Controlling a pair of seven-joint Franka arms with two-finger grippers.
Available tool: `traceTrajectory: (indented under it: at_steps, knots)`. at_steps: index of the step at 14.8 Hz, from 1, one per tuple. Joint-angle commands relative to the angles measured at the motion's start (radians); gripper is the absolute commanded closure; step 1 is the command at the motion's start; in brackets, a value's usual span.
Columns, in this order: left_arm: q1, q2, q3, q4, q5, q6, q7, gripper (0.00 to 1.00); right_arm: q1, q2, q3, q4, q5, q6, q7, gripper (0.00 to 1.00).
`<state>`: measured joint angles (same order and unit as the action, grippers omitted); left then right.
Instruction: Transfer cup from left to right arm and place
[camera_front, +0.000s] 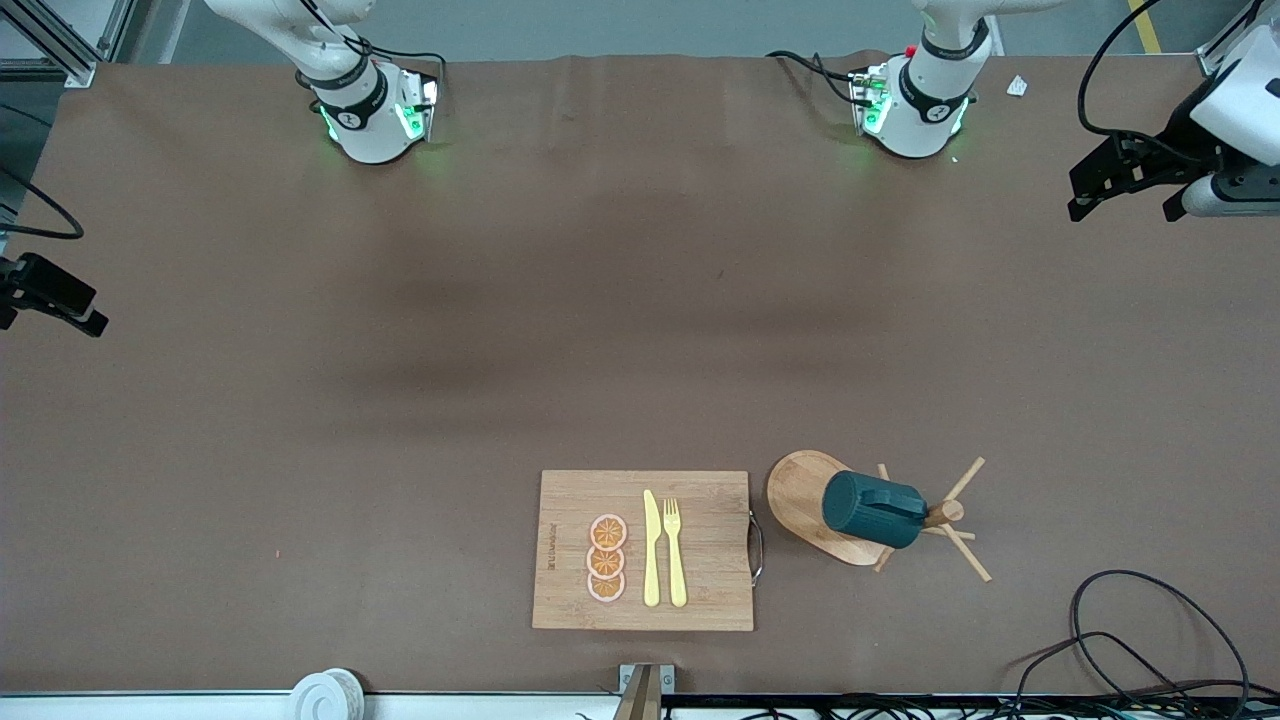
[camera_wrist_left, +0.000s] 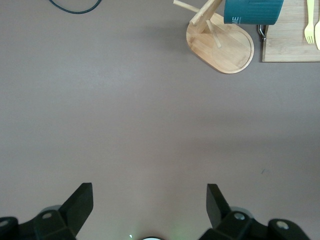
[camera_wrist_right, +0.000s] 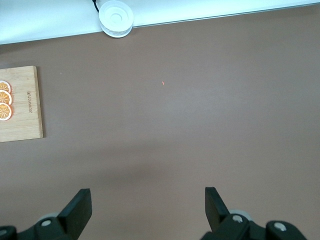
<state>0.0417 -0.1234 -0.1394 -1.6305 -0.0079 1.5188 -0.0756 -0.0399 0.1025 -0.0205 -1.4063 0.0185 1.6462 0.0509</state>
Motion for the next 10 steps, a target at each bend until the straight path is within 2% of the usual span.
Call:
traceTrajectory:
  at_steps: [1, 4, 7, 10]
  knots:
    - [0.001, 0.010, 0.001, 0.023, -0.014, -0.003, 0.020, 0.00, -0.018, -0.007, 0.016, 0.003, -0.008, -0.008, -0.002, 0.00]
    - [0.004, 0.022, 0.001, 0.046, -0.014, -0.003, 0.014, 0.00, -0.018, -0.007, 0.014, 0.004, -0.008, -0.008, 0.000, 0.00]
    - [0.000, 0.082, -0.002, 0.080, -0.017, -0.003, 0.002, 0.00, -0.018, -0.007, 0.016, 0.004, -0.008, -0.008, 0.000, 0.00]
    - [-0.011, 0.129, -0.014, 0.083, -0.089, 0.050, -0.172, 0.00, -0.018, -0.007, 0.016, 0.004, -0.008, -0.008, 0.003, 0.00]
